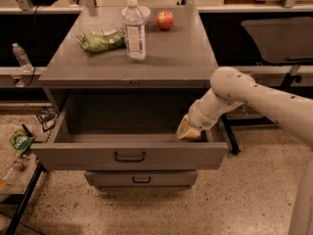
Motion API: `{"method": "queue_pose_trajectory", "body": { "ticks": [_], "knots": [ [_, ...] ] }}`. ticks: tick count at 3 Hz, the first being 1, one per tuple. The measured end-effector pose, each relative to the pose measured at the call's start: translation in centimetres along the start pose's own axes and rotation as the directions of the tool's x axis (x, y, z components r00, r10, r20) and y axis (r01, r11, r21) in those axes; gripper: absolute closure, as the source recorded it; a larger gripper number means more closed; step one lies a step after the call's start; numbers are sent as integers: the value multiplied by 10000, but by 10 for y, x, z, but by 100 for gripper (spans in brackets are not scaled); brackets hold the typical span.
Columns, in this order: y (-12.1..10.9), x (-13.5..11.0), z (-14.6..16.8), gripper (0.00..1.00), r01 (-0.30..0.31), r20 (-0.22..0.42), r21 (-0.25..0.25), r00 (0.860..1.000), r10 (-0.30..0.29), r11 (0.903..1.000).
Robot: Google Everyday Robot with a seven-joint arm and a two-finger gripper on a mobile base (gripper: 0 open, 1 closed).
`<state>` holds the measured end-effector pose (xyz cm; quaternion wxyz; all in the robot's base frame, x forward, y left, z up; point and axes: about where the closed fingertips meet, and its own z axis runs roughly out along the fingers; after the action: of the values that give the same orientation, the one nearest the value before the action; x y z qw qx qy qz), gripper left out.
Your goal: Open top drawer
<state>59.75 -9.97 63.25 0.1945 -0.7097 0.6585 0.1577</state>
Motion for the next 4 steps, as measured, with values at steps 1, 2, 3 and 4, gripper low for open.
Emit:
{"method": "queue_pose_trajectory", "body": {
  "ticks": [1,2,3,4],
  "knots": [
    [24,-12,10,100,-389,355,-737,9985,416,9965],
    [46,-25,12,100,-848,693,-1404,9930,952,9865],
    [74,-38,15,100,-1323,1006,-2210,9824,1575,9663],
    [83,-42,15,100,-1487,1048,-2474,9783,1790,9574]
  ]
}}
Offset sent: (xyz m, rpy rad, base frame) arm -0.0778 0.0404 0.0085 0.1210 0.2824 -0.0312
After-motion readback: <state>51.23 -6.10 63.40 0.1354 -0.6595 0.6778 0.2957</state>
